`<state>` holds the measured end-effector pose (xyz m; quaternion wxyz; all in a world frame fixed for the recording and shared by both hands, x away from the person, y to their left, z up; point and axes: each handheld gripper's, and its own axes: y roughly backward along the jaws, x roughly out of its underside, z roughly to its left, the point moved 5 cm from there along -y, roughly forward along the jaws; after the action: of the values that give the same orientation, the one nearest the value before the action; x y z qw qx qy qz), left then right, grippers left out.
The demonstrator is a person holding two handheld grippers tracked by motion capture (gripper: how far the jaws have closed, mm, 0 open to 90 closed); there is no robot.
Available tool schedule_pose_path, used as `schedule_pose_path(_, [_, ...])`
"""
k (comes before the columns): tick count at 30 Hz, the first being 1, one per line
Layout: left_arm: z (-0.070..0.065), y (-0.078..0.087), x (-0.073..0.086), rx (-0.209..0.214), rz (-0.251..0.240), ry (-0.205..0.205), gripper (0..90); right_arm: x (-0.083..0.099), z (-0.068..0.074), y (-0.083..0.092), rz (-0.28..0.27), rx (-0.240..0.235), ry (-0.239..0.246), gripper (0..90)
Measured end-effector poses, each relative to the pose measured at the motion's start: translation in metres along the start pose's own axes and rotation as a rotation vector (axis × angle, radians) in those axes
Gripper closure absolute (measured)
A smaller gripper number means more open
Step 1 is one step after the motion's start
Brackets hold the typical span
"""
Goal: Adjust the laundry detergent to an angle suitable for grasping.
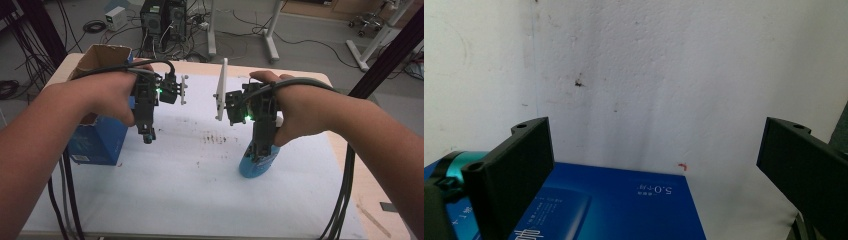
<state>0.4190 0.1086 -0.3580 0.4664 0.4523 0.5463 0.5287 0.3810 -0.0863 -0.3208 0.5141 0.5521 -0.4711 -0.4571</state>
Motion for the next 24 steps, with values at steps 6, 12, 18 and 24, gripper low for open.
schedule_pose_path(6, [0.001, 0.000, 0.000, 0.003, 0.004, -0.001, 1.7, 0.000, 0.000, 0.001, -0.006, 0.003, 0.008, 1.7])
schedule_pose_path(12, [0.001, 0.000, 0.000, 0.002, 0.003, 0.003, 1.7, 0.000, 0.000, 0.002, -0.013, 0.004, 0.009, 1.8])
schedule_pose_path(18, [0.001, -0.001, 0.000, 0.009, 0.012, -0.002, 1.7, 0.006, -0.002, 0.018, -0.058, 0.019, 0.000, 1.7])
schedule_pose_path(24, [0.001, -0.001, -0.003, 0.005, 0.017, -0.005, 1.7, 0.024, 0.001, 0.042, -0.101, 0.043, -0.028, 1.7])
